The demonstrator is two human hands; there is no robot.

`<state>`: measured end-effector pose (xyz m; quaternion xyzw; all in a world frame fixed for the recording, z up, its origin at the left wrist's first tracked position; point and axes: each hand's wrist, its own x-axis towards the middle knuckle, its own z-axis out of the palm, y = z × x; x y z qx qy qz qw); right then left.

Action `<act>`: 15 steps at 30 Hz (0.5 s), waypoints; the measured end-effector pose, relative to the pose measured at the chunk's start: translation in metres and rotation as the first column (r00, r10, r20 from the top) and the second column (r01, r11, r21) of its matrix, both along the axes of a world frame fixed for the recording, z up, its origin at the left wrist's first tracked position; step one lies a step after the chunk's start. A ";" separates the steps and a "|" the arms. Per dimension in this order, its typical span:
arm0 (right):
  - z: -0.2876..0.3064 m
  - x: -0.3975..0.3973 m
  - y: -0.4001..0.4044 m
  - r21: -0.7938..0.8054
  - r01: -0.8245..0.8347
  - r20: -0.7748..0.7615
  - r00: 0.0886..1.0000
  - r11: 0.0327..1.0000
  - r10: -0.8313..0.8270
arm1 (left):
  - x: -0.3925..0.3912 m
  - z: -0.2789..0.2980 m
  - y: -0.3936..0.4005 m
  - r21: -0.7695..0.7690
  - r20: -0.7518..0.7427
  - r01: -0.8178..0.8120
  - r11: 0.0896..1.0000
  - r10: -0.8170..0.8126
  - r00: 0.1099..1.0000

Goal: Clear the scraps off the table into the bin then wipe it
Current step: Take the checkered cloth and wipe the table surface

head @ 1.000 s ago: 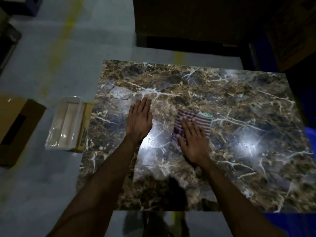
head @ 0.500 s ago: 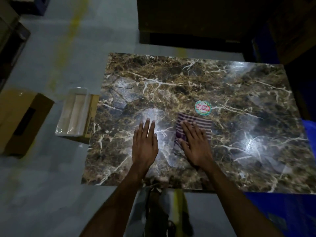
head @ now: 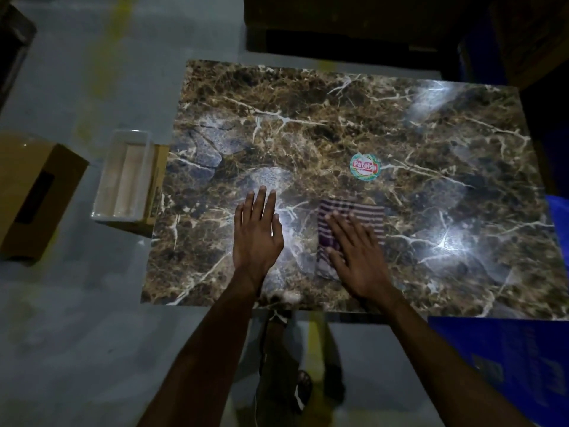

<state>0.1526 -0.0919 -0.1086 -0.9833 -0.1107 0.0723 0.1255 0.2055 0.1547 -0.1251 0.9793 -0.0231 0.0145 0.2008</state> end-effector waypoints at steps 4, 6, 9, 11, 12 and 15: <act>-0.006 0.034 0.015 0.016 0.226 0.016 0.974 0.974 -0.226 | 0.000 -0.001 0.000 0.003 -0.004 0.007 1.000 -0.007 1.000; -0.010 0.043 0.035 0.008 0.270 0.032 0.962 0.963 -0.270 | 0.000 -0.002 0.000 0.010 0.006 0.009 1.000 -0.009 1.000; -0.012 0.025 0.053 0.024 0.164 0.032 0.986 0.986 -0.164 | 0.001 -0.001 0.000 0.006 0.014 0.008 1.000 -0.008 1.000; -0.010 -0.002 0.055 0.020 0.044 0.022 0.999 0.999 -0.044 | 0.001 -0.001 0.001 0.003 0.010 0.010 1.000 -0.010 1.000; -0.010 -0.014 0.050 0.006 0.000 0.024 1.000 1.000 0.000 | 0.000 -0.001 0.001 0.003 0.006 0.011 1.000 -0.011 1.000; -0.006 -0.036 0.021 -0.017 -0.012 0.010 1.000 1.000 0.013 | 0.000 -0.001 0.001 -0.004 -0.004 0.012 1.000 -0.012 1.000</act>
